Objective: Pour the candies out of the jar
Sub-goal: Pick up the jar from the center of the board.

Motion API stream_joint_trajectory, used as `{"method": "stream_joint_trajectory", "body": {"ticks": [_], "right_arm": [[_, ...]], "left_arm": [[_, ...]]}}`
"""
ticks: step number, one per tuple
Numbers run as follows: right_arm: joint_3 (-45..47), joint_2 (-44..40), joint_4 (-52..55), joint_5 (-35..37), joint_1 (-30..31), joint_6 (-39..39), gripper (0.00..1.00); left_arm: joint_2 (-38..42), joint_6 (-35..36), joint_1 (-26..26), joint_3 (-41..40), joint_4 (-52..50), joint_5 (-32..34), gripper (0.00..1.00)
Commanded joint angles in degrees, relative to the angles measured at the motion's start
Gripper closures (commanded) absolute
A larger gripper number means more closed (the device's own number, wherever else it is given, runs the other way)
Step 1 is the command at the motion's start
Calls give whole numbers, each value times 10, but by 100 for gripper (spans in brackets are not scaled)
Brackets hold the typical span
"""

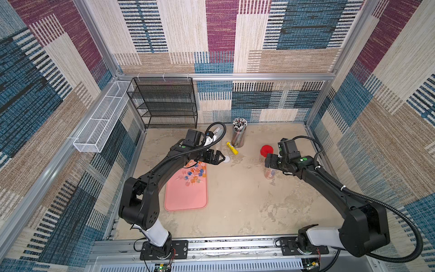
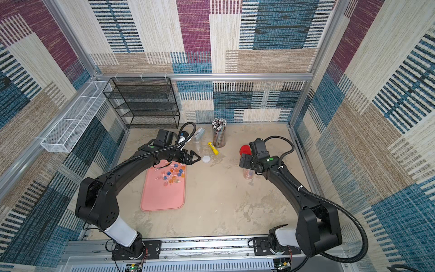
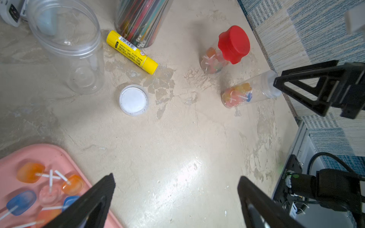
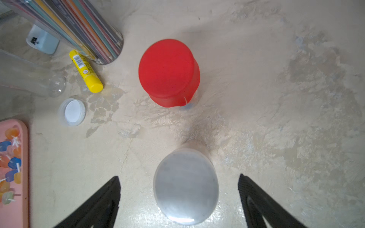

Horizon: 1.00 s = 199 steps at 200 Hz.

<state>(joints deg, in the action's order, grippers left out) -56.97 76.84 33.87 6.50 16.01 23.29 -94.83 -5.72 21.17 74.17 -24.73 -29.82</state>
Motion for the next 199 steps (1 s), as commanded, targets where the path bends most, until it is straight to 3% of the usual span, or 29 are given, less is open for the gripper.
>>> {"method": "stream_joint_trajectory", "body": {"ticks": [1, 56, 104, 162, 199], "right_arm": [[2, 12, -18, 3, -1, 9, 7], [-4, 37, -26, -3, -1, 15, 24], [0, 50, -22, 1, -1, 21, 31], [-13, 40, -20, 11, -1, 13, 50], [-48, 35, -24, -56, -1, -23, 53]], "left_arm": [[2, 24, 1, 5, -12, 17, 0], [0, 34, 4, 7, -19, 28, 0], [-2, 37, 5, 9, -23, 34, 1], [1, 34, 6, 8, -20, 30, 3], [-3, 31, 6, 5, -9, 30, 0]]}}
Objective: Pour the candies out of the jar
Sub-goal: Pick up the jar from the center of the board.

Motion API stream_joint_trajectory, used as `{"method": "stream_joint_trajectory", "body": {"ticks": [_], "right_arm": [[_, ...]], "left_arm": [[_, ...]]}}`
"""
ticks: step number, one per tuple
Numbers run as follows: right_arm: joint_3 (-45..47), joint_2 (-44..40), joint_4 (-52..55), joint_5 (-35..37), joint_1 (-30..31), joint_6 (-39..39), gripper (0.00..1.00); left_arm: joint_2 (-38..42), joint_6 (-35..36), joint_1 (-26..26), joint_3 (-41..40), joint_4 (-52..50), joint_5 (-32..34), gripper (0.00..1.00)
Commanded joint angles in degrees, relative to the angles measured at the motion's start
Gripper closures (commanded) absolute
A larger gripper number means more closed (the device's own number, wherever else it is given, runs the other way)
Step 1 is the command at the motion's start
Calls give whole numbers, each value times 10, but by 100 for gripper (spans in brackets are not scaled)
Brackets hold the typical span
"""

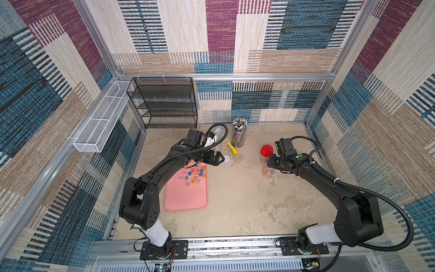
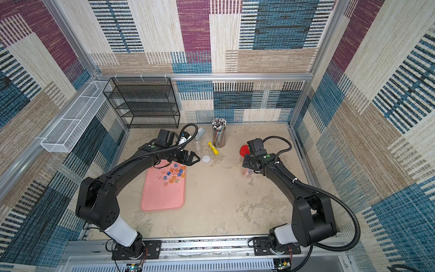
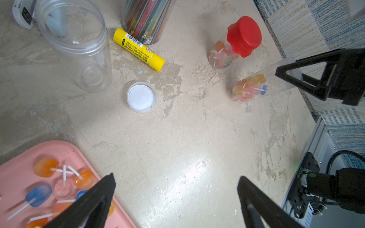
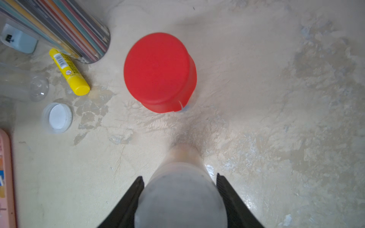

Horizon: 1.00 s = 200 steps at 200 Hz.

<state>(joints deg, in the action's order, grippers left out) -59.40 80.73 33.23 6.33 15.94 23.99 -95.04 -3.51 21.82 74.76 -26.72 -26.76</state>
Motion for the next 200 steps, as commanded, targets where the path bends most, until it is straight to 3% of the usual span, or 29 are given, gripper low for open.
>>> {"method": "stream_joint_trajectory", "body": {"ticks": [1, 55, 131, 200], "right_arm": [[-24, -3, -18, -58, 0, -32, 53], [-103, 41, -33, -250, 0, -83, 54], [-193, 91, -26, -519, 0, -101, 58], [-217, 105, 24, -630, 1, -134, 59]], "left_arm": [[0, 9, 0, -1, 11, -1, 0], [26, 36, -2, -14, 43, -44, 0], [63, 42, 13, -26, 58, -114, 11], [60, 116, 73, 14, 22, -91, 12]]}}
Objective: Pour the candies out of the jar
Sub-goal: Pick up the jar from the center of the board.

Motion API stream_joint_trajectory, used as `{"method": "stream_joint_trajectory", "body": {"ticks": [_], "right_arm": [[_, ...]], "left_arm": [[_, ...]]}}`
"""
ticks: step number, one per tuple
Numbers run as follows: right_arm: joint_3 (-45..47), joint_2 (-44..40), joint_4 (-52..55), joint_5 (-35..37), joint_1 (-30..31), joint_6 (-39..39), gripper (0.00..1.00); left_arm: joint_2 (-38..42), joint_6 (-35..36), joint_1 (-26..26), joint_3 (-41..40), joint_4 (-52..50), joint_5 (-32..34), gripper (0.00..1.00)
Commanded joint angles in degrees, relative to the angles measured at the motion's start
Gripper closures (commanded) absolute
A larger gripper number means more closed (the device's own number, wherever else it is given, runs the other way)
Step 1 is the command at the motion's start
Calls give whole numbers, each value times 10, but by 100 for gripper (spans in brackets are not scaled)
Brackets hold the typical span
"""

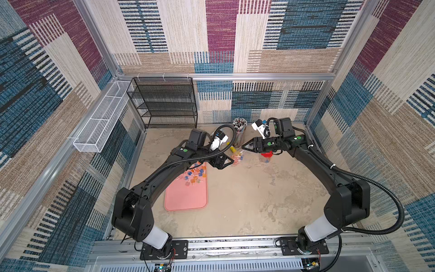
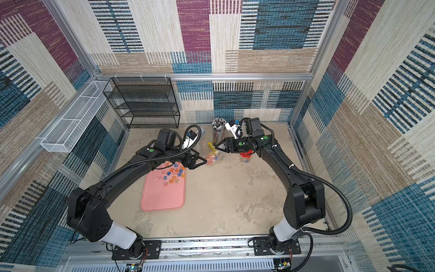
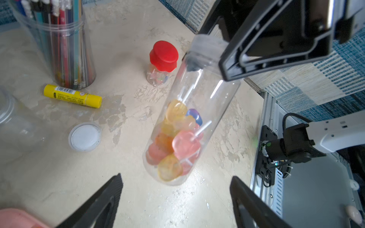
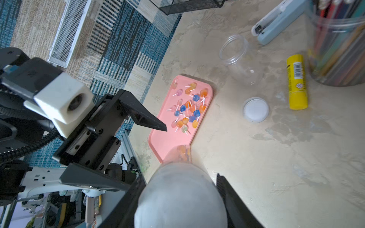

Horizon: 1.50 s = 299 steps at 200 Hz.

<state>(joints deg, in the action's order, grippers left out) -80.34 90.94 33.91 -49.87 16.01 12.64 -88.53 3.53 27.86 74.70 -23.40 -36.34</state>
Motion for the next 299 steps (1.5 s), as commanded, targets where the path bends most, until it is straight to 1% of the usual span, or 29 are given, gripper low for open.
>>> {"method": "stream_joint_trajectory", "body": {"ticks": [1, 25, 76, 189, 234, 254, 281, 285, 299], "right_arm": [[-9, 3, 18, -69, 0, -21, 59], [-24, 8, 53, -80, 3, -41, 60], [-28, 3, 63, -94, 8, -45, 61], [-35, 2, 51, -99, 10, -32, 63], [-36, 2, 51, -95, 10, -32, 63], [-36, 2, 53, -95, 10, -32, 63], [-35, 4, 55, -93, 10, -34, 63], [-34, 5, 56, -92, 10, -35, 63], [-32, 5, 57, -91, 10, -36, 63]], "left_arm": [[-6, 47, 13, 16, -12, 6, 12], [-19, 67, 28, 34, -28, 14, 12], [-46, 90, 50, 61, -50, 26, 12], [-55, 104, 54, 63, -63, 25, 14], [-52, 107, 54, 67, -64, 27, 24], [-51, 107, 55, 64, -63, 27, 32], [-49, 108, 54, 60, -61, 27, 34], [-48, 109, 54, 59, -61, 45, 34], [-44, 108, 55, 56, -57, 51, 36]]}}
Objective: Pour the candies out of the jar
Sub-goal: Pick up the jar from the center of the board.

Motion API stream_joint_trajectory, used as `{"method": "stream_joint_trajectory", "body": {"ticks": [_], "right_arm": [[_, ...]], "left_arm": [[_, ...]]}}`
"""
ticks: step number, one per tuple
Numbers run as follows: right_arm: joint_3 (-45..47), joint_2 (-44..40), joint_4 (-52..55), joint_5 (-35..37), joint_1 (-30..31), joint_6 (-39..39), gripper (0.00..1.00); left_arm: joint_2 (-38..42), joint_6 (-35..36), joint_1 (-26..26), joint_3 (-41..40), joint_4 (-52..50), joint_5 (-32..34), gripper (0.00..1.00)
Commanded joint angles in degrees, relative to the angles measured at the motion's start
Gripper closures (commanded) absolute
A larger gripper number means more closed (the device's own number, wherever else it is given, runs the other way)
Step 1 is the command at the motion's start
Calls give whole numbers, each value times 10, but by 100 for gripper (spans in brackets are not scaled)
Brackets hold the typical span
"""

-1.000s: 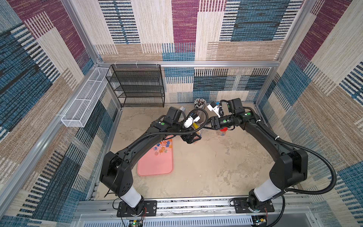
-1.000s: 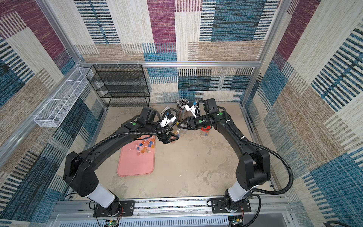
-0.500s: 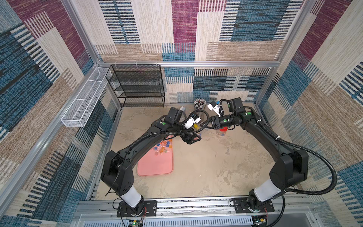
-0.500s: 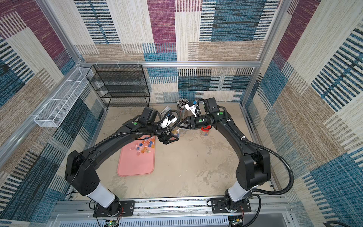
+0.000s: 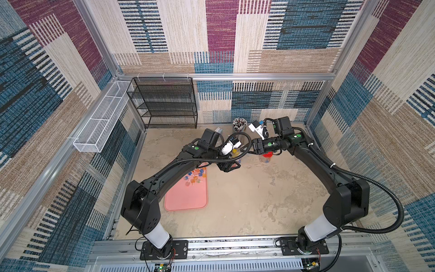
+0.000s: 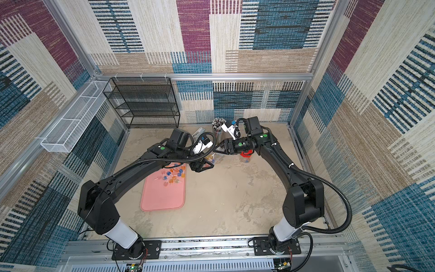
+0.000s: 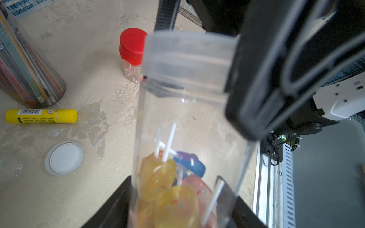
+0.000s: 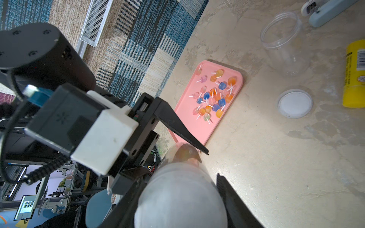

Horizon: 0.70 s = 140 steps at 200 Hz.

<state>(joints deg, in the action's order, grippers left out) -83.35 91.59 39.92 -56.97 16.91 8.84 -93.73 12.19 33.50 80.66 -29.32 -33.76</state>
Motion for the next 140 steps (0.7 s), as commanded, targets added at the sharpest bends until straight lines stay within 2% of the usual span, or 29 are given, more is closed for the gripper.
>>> {"method": "stream_joint_trajectory", "body": {"ticks": [1, 37, 104, 123, 140], "right_arm": [[-2, -2, -3, -21, 1, 3, 63], [-1, 0, -5, -19, 1, 4, 63], [-4, 1, -6, -19, 1, 7, 63], [-4, 2, -6, -19, 1, 8, 62], [-3, 2, -8, -19, 1, 10, 61]], "left_arm": [[8, 22, -2, -5, 3, 26, 36], [13, 21, -2, -10, 8, 29, 43], [17, 21, -2, -13, 10, 34, 47], [16, 19, -2, -15, 12, 35, 57], [15, 15, -2, -15, 16, 37, 62]]}}
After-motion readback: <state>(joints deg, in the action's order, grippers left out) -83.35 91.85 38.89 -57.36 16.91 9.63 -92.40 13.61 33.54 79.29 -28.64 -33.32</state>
